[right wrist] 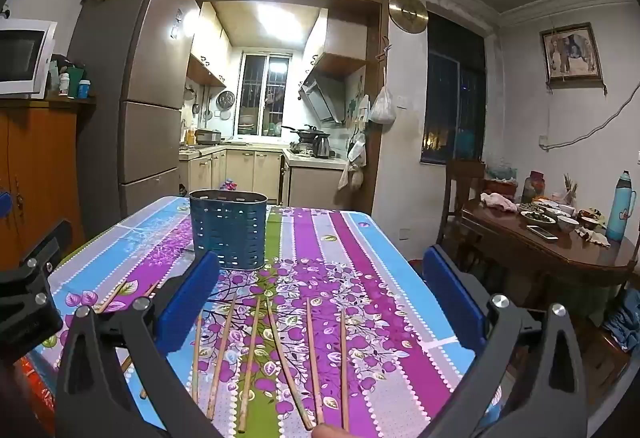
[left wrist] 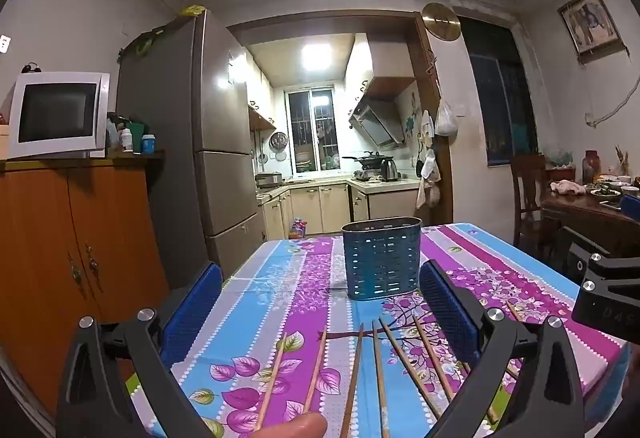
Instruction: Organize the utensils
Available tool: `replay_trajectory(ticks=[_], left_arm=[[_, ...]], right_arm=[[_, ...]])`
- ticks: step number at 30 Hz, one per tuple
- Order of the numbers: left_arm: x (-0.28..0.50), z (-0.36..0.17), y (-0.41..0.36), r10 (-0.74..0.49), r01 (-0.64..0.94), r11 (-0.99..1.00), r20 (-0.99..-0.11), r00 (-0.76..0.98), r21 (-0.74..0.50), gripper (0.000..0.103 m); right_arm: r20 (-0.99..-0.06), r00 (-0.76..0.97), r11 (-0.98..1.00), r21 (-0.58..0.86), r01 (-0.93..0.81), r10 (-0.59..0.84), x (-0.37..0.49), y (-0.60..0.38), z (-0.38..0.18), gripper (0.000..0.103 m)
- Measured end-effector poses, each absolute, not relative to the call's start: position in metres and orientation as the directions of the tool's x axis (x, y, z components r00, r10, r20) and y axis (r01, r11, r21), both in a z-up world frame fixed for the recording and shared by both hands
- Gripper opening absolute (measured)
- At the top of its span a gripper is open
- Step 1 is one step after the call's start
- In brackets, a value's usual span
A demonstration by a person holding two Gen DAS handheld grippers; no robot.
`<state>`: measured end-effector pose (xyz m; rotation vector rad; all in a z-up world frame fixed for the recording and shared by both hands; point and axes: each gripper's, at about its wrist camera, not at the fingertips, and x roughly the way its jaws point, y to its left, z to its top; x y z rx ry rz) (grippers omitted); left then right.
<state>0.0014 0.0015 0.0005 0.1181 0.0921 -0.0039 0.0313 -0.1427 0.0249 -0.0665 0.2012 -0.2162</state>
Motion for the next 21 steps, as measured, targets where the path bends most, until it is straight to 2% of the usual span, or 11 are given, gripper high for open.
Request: replay_trajectory(ticks=[21], left_arm=[[0.006, -0.002, 0.005, 0.009, 0.005, 0.993, -0.117, 0.993, 0.118, 0.099]], right_arm=[[-0.217, 0.954, 0.978, -0.073, 0.195, -0.206, 0.033, -0.147, 0.024, 0.098]])
